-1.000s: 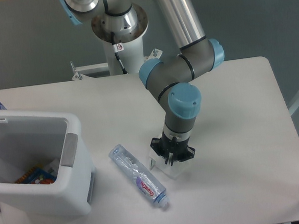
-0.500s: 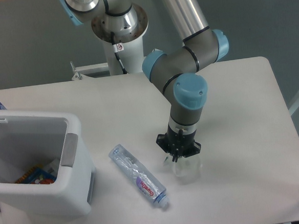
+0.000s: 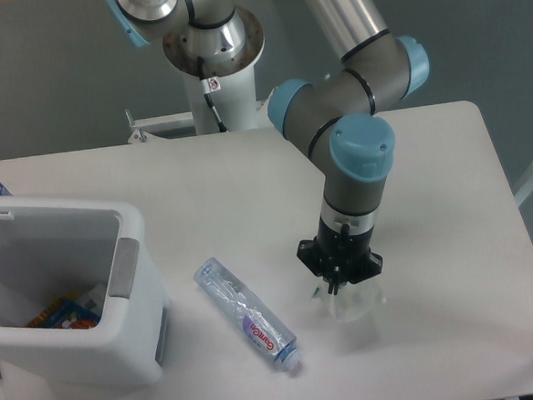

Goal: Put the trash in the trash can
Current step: 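Close the gripper on the white tissue, then lift the tissue and carry it over the white trash bin, then open the gripper to drop the tissue into the bin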

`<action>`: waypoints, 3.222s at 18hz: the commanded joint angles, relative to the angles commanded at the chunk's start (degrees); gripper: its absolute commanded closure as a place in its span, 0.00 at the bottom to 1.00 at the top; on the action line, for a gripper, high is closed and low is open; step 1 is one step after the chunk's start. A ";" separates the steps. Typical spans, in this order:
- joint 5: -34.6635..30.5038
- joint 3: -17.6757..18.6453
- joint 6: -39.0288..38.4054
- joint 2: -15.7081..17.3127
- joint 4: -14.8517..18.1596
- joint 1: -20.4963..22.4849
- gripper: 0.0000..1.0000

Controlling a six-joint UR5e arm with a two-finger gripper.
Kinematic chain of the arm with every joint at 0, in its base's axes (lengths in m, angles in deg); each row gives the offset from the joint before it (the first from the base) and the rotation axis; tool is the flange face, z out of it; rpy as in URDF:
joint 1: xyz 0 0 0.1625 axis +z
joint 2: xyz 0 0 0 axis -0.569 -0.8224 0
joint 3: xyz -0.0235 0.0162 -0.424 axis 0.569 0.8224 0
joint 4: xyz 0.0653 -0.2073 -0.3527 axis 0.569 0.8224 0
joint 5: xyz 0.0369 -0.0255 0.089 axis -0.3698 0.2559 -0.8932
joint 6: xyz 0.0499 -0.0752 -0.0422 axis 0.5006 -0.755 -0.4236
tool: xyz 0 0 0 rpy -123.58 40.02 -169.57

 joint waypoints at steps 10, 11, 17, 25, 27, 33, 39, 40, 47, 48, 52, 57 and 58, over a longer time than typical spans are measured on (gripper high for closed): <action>6.24 -5.19 -2.72 1.84 0.00 -0.61 0.97; 7.37 -5.19 -2.90 2.45 0.00 -0.79 0.97; 14.49 -5.28 -6.68 8.52 0.00 -0.88 0.97; 18.28 -9.14 -14.75 9.84 -0.09 -3.95 0.97; 18.28 -9.85 -16.60 10.10 -0.09 -5.44 0.97; 18.11 -9.85 -21.79 14.41 -0.09 -10.45 0.97; 17.41 -9.23 -24.70 16.26 -0.18 -16.07 0.97; 17.32 -9.23 -24.79 16.26 -0.18 -16.87 0.97; 13.89 -8.70 -25.84 15.91 -0.79 -23.38 0.86; 13.89 -8.70 -25.75 15.91 -0.88 -23.73 0.83; 13.98 -8.70 -25.31 16.00 -0.88 -24.35 0.52; 13.98 -7.91 -25.58 15.82 -0.88 -24.43 0.00; 13.98 -8.26 -25.66 15.56 -0.88 -24.43 0.00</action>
